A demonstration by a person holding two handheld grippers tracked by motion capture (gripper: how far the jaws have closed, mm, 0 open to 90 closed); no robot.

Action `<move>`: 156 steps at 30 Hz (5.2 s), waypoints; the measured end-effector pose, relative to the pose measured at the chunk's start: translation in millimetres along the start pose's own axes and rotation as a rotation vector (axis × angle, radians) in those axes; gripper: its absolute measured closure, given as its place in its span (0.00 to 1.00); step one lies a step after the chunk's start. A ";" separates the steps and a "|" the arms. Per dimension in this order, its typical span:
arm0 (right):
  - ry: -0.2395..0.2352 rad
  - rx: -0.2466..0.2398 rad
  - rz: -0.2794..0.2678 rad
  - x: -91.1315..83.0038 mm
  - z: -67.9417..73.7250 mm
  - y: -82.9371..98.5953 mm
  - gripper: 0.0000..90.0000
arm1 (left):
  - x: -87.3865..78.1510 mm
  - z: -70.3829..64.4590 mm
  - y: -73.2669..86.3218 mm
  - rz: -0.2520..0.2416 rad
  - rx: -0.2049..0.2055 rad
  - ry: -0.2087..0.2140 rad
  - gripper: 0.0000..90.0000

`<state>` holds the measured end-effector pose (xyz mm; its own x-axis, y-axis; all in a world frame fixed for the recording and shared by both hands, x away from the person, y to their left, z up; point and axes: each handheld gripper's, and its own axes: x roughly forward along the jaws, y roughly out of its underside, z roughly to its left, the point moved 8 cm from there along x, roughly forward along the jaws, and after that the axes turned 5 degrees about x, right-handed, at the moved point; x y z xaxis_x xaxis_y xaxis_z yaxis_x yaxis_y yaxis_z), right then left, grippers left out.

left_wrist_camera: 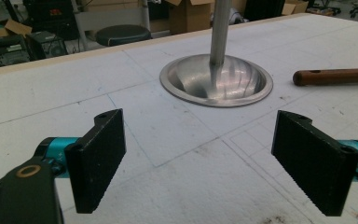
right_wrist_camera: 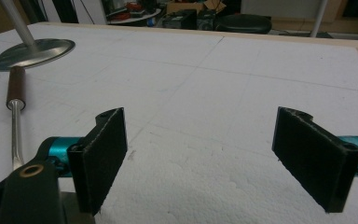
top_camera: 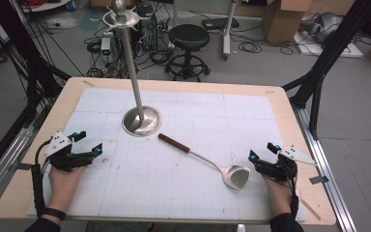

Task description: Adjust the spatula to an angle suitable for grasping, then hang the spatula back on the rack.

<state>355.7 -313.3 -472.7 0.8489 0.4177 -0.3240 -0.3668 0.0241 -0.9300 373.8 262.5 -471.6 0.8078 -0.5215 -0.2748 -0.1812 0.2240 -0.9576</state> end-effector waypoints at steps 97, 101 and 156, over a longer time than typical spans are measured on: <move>-0.383 -0.377 0.552 95.3 142.0 11.8 0.52 | 1.3 -2.2 0.4 0.012 0.027 -0.007 0.21; -0.384 -0.393 0.579 95.3 142.6 14.8 0.59 | 1.4 -2.5 0.3 0.011 0.027 -0.006 0.21; -0.456 -0.343 0.472 82.9 165.7 -39.4 0.95 | 1.9 -3.6 0.5 0.016 0.038 -0.010 0.21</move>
<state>377.4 -129.2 -434.2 0.3605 0.6513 -0.6677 -0.4509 -0.5049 -0.7360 373.2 258.6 -472.9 0.8105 -0.5093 -0.2894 -0.1729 0.2640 -0.9489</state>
